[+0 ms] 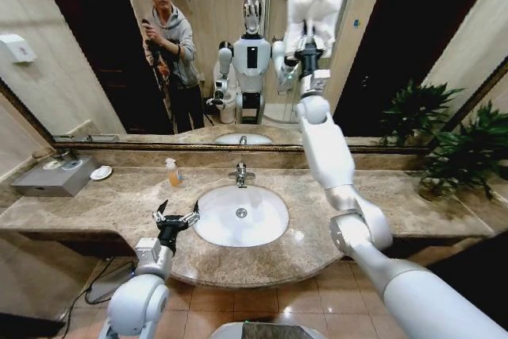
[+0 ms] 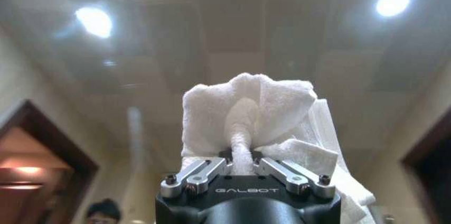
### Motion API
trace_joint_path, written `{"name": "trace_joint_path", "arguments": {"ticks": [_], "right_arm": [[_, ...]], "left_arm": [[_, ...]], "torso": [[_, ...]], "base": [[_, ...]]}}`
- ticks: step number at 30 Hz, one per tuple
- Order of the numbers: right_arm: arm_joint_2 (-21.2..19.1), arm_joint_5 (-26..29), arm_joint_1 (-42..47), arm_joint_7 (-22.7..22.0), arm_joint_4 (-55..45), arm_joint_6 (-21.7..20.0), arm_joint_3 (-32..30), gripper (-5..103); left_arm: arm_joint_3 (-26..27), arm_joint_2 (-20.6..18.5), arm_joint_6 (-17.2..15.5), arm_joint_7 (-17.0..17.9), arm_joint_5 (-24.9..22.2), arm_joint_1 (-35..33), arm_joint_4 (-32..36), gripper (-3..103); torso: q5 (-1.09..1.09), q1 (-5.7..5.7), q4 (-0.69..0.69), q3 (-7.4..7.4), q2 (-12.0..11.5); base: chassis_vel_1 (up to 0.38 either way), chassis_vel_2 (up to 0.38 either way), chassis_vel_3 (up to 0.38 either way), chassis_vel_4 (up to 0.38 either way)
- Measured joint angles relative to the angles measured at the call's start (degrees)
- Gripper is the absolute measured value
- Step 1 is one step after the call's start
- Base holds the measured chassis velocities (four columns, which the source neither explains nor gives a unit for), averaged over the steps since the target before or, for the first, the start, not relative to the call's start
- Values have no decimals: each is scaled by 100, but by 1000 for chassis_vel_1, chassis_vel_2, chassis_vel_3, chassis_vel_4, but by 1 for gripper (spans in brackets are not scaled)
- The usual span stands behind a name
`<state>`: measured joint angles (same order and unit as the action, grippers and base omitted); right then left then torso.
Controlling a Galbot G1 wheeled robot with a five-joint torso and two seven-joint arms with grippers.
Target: Pick up the towel from the sink counter and wipe the mirror surface.
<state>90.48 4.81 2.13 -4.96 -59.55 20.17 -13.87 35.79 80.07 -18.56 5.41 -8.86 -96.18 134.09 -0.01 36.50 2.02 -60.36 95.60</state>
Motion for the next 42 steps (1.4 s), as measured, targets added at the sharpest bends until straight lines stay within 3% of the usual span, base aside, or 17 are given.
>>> {"name": "trace_joint_path", "arguments": {"ticks": [2, 10, 14, 16, 22, 27, 35, 42], "right_arm": [[158, -108, -37, 195, 210, 140, 115, 9], [164, -465, -268, 629, 864, 711, 382, 9], [165, -591, -292, 654, 890, 812, 399, 9], [169, -605, -262, 602, 815, 795, 386, 9], [139, -442, 32, -104, -359, 262, 123, 9], [-462, -206, 109, -438, -971, -77, -22, 9], [-644, 121, 54, -336, -848, -227, -56, 9], [-291, 414, -270, 165, -114, -159, -16, 9]], "left_arm": [[0, 0, 0, 0, 0, 0, 0, 100], [0, 0, 0, 0, 0, 0, 0, 100], [0, 0, 0, 0, 0, 0, 0, 100], [0, 0, 0, 0, 0, 0, 0, 100], [0, 0, 0, 0, 0, 1, 0, 100], [0, 0, 0, 0, 0, 0, 0, 100], [0, 0, 0, 0, 0, 0, 0, 100], [0, 0, 0, 0, 0, 0, 0, 100]], "torso": [[0, 0, 5, 0, 0], [0, 1, 4, -1, 0], [-1, 3, 5, -2, -1], [-2, 4, 7, -2, -2], [-1, 6, 9, -2, -2], [3, 3, -3, -2, -2], [1, 2, 5, -1, -2], [0, 1, 1, 0, -1]], "base": [[0, 0, 0, 0], [0, 0, 0, 0], [0, 0, 0, 0], [0, 0, 0, 0], [0, 0, 0, 0], [0, 0, 0, 0], [0, 0, 0, 0], [0, 0, 0, 0]]}}
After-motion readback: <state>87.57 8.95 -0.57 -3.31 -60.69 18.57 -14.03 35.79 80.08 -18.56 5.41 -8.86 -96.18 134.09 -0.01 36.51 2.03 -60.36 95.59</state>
